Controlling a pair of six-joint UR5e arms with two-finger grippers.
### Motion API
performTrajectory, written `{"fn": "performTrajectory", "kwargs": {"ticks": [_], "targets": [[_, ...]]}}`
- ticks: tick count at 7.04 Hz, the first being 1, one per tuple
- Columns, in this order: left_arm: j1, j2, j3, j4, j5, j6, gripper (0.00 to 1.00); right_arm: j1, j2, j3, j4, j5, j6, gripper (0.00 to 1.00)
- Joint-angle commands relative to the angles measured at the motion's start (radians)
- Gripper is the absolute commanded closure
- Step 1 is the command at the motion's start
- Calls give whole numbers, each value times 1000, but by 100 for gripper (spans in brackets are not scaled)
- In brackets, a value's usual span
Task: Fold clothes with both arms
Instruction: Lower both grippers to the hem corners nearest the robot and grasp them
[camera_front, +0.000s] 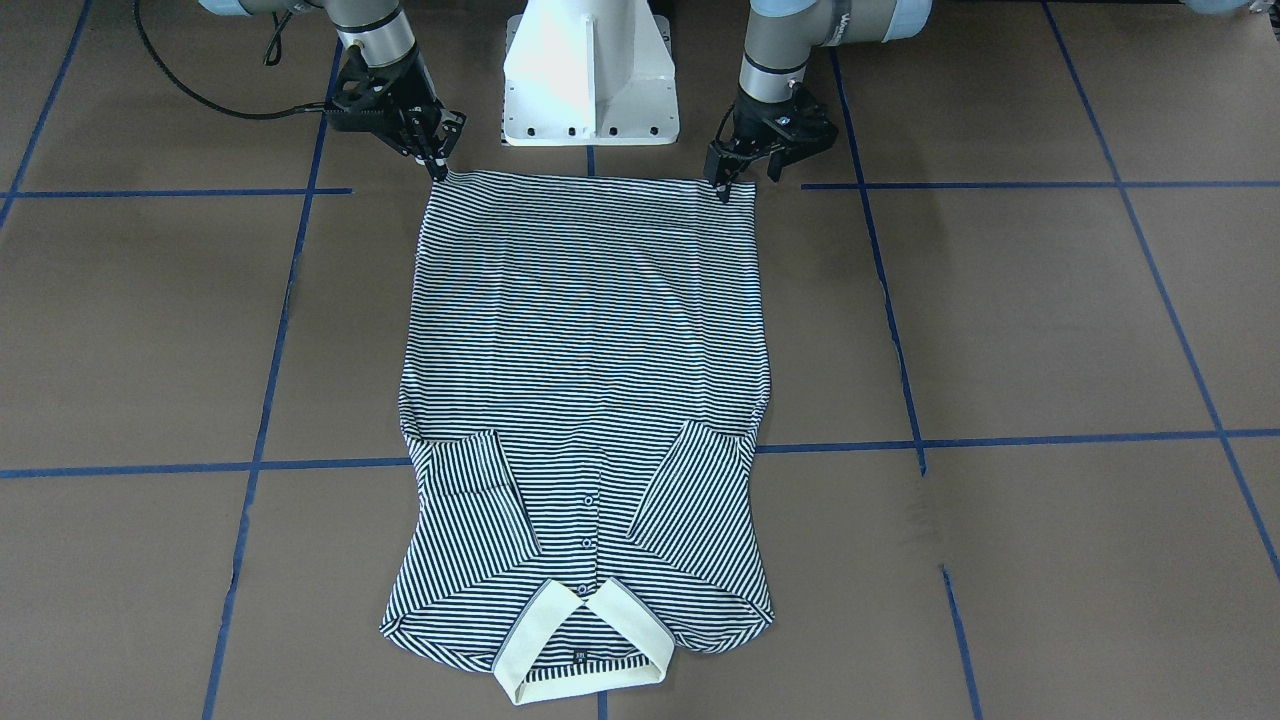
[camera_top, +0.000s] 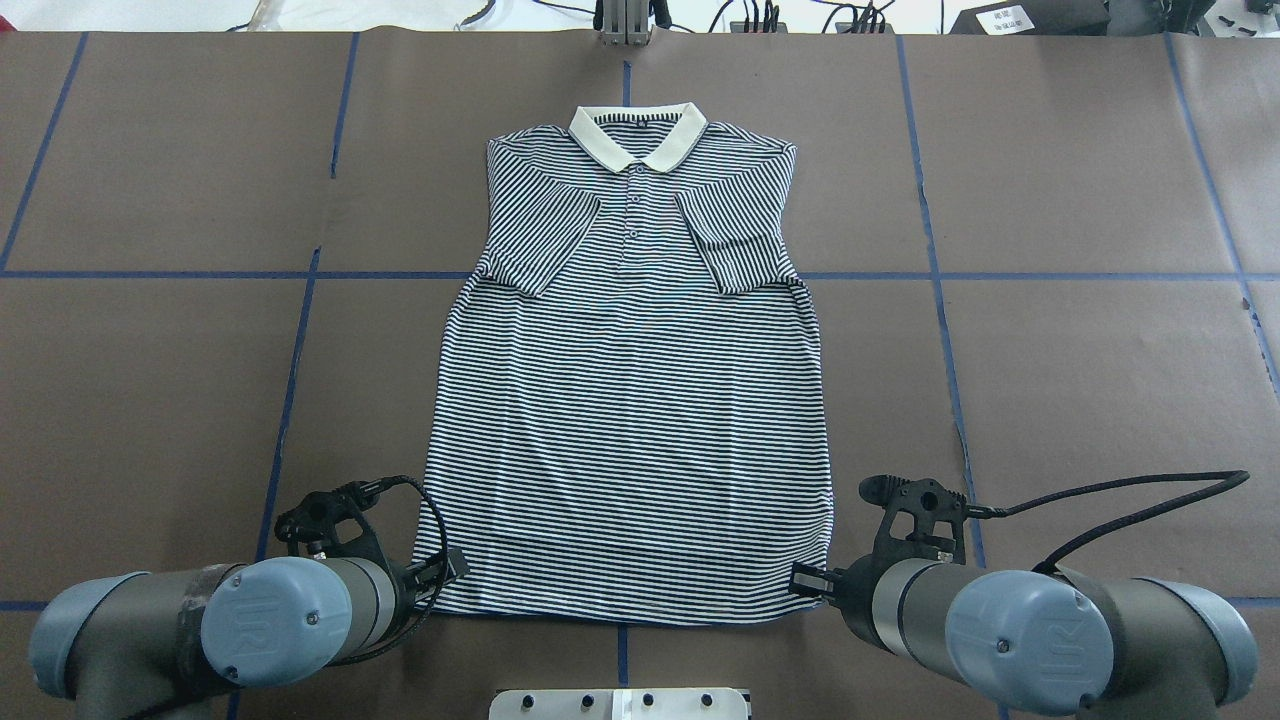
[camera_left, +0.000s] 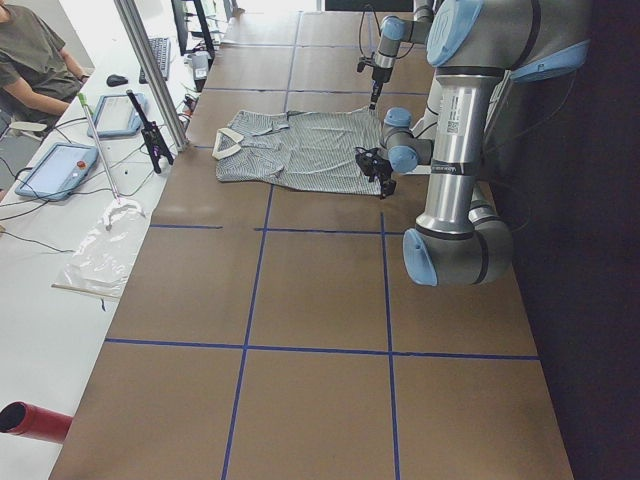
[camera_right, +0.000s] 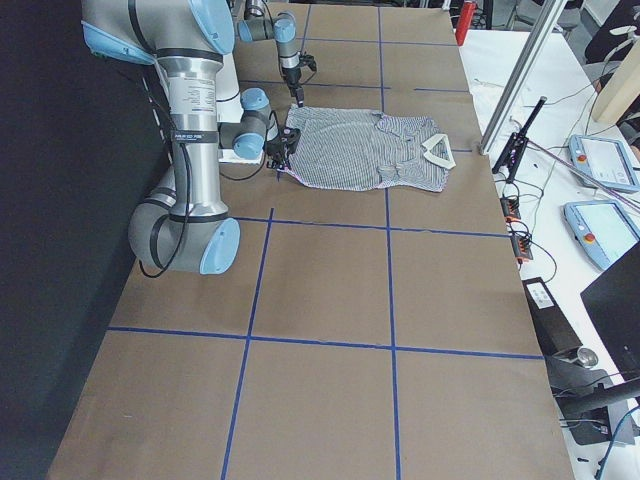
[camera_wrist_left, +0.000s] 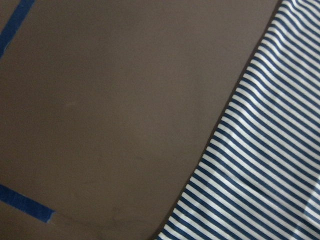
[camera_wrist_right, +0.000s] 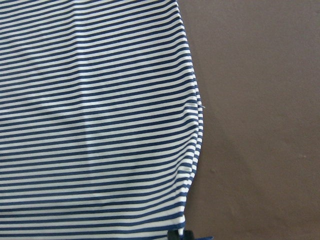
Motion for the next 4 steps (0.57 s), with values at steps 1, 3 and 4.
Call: {"fn": "performTrajectory", "kwargs": {"ticks": [1, 3, 4], "targets": [[5, -1, 7, 2, 1, -1, 19, 0, 1, 0, -1, 0, 0, 100], [3, 0, 6, 2, 1, -1, 44, 0, 1, 0, -1, 0, 0, 100], [5, 0, 3, 2, -1, -1, 77, 2, 1, 0, -1, -1, 0, 100]]}}
